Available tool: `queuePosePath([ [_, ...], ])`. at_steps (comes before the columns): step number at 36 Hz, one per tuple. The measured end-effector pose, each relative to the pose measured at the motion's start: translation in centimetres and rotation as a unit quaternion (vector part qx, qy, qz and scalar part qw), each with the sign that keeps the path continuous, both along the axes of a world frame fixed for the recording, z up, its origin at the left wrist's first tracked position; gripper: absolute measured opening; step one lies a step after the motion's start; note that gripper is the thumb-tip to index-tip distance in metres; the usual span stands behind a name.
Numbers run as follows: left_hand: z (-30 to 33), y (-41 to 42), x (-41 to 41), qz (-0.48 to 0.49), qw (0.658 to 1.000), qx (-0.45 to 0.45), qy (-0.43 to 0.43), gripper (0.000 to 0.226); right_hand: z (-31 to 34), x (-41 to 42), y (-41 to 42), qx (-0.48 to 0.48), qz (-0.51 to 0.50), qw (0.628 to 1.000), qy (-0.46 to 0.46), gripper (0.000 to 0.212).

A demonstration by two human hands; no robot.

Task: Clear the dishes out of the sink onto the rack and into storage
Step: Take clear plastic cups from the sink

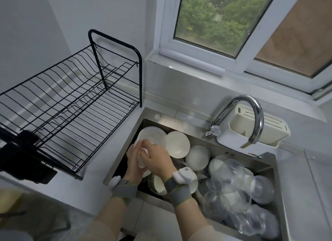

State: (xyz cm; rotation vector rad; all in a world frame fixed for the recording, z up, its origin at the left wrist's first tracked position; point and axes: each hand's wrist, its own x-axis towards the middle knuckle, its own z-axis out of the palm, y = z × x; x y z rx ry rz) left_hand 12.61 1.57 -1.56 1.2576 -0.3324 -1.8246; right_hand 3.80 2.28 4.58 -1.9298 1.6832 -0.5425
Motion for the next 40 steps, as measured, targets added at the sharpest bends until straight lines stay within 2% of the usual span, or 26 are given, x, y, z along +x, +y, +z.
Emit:
queuePosePath([
  [2,-0.6,0.0,0.5,-0.008,1.0,-0.001,0.027,0.055,-0.1,0.3,0.2,-0.038,0.002,0.999,-0.013,0.024],
  [5,-0.8,0.1,1.1,-0.004,0.993,0.038,0.113,0.064,-0.4,0.5,0.3,-0.13,-0.03,0.991,-0.02,0.024],
  [8,-1.0,-0.1,1.8,0.04,0.995,0.03,0.082,0.062,-1.1,0.1,0.1,-0.231,-0.139,0.963,-0.018,0.027],
  [10,-1.1,-0.3,2.3,0.082,0.994,0.039,0.069,0.055,-1.7,-0.6,0.0,-0.249,-0.234,0.939,-0.045,0.028],
  [12,-1.3,-0.6,2.8,0.104,0.991,0.044,0.069,0.054,-2.9,-1.9,-0.3,-0.208,-0.315,0.924,-0.07,0.029],
  [15,-1.4,-1.1,3.3,0.113,0.99,0.048,0.067,0.066,-5.4,-4.3,-0.7,-0.023,-0.353,0.935,-0.037,0.043],
  [17,-1.4,-1.3,3.4,0.116,0.99,0.045,0.063,0.066,-7.1,-5.7,-0.7,0.094,-0.316,0.944,0.013,0.053],
  [19,-1.3,-1.3,3.3,0.117,0.991,0.04,0.056,0.063,-8.4,-6.6,-0.8,0.167,-0.255,0.95,0.063,0.06],
  [23,-1.3,-1.5,2.9,0.114,0.992,0.042,0.034,0.063,-10.1,-7.1,-0.9,0.222,-0.182,0.944,0.163,0.055],
  [27,-1.1,-1.5,2.4,0.107,0.993,0.039,0.031,0.062,-10.7,-7.5,-1.1,0.187,-0.177,0.941,0.221,0.037],
  [32,-1.3,-1.5,1.7,0.099,0.994,0.032,0.02,0.054,-10.7,-8.2,-1.5,0.117,-0.203,0.947,0.22,0.024],
  [34,-1.4,-1.5,1.6,0.093,0.995,0.029,0.016,0.048,-10.5,-8.3,-1.5,0.088,-0.216,0.952,0.197,0.024],
  [40,-1.3,-1.3,1.0,0.075,0.997,0.02,-0.025,0.056,-8.0,-7.2,-1.6,-0.064,-0.277,0.957,0.048,0.008],
])
